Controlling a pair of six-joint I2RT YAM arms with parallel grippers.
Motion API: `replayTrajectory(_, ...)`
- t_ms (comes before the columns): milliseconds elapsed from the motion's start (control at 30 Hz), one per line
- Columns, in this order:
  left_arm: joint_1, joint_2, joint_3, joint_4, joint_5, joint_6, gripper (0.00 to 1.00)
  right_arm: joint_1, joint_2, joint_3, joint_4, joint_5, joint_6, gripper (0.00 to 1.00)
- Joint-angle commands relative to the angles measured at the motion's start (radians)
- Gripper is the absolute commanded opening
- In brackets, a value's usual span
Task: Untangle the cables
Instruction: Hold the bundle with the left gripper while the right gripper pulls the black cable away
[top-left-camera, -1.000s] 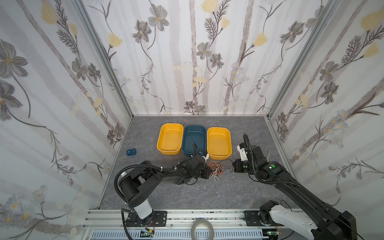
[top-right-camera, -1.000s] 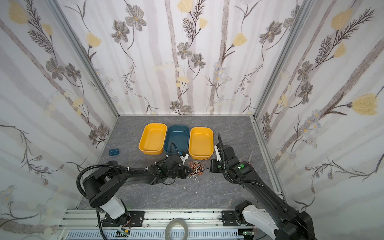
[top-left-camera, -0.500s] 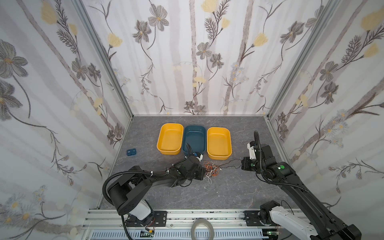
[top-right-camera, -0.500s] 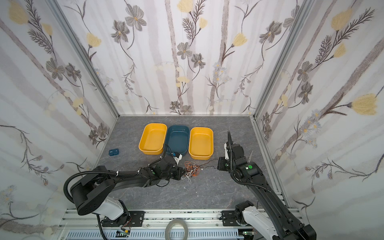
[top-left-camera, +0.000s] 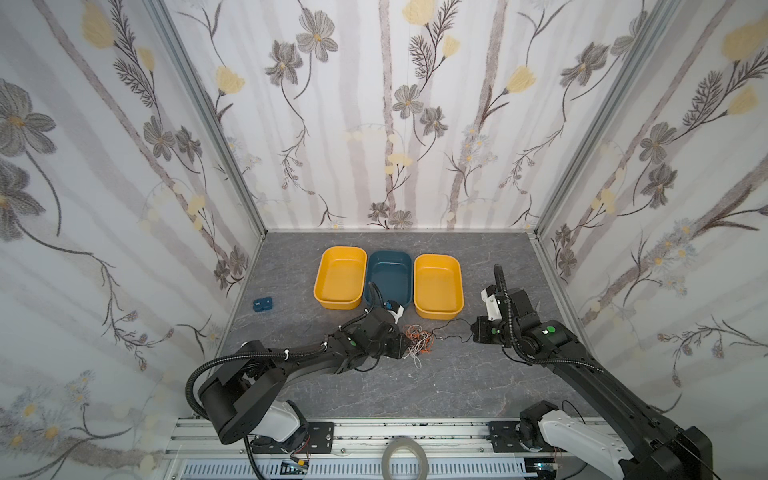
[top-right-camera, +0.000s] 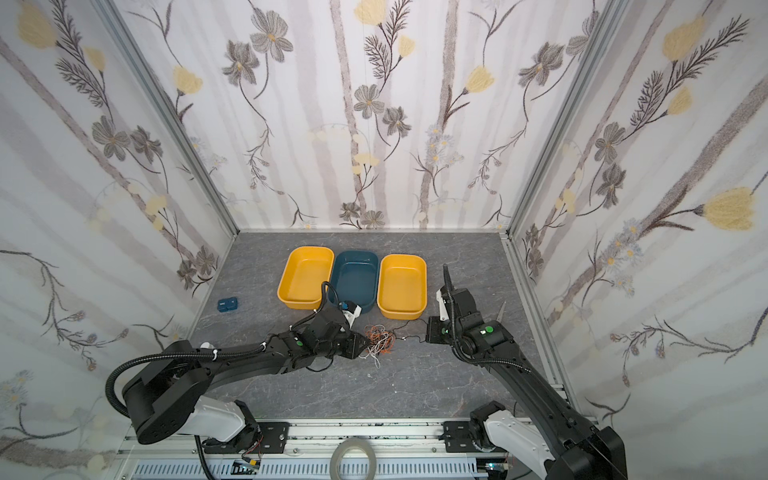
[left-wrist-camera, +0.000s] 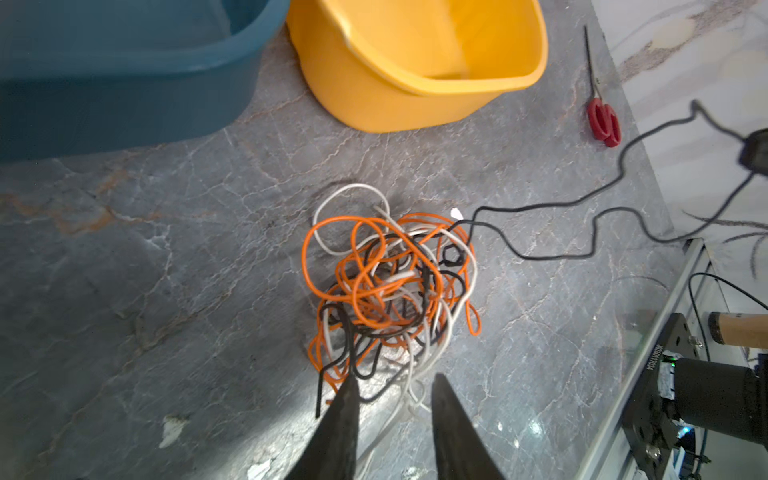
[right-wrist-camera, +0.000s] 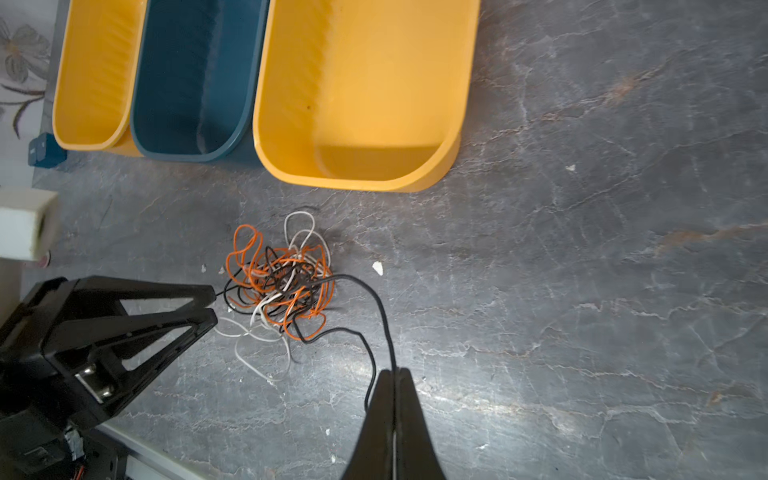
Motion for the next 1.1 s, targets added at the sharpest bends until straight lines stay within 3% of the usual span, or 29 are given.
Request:
replayTrajectory(0, 0.002, -0.017, 0.03, -0.047, 0.031, 0.046, 0.5, 0.017, 0.01, 0.018, 0.055, -0.015, 0.017, 0.01)
replayTrajectory(133, 0.002, 0.03, 0.06, -0.039, 0.016, 0.054, 0.66, 0.025, 0.014, 0.018, 0.084, -0.044, 0.028, 0.01)
replayTrajectory(367, 0.0, 0.186, 0.118, -0.009, -0.011, 0.049, 0.68, 0.042, 0.001, 0.033, 0.102, -0.077, 0.046, 0.01)
replayTrajectory(533, -0.001, 0.232, 0.128, -0.011, -0.052, 0.024, 0.54, 0.042, -0.041, 0.079, 0.082, -0.086, 0.037, 0.02)
replayTrajectory(867, 0.002, 0.238, 0.095, -0.028, -0.086, 0.008, 0.17, 0.028, -0.127, 0.166, 0.018, -0.049, -0.002, 0.02)
replayTrajectory(1067, 0.009, 0.212, 0.066, -0.028, -0.084, 0.002, 0.13, -0.019, -0.152, 0.201, -0.026, 0.001, -0.017, 0.02)
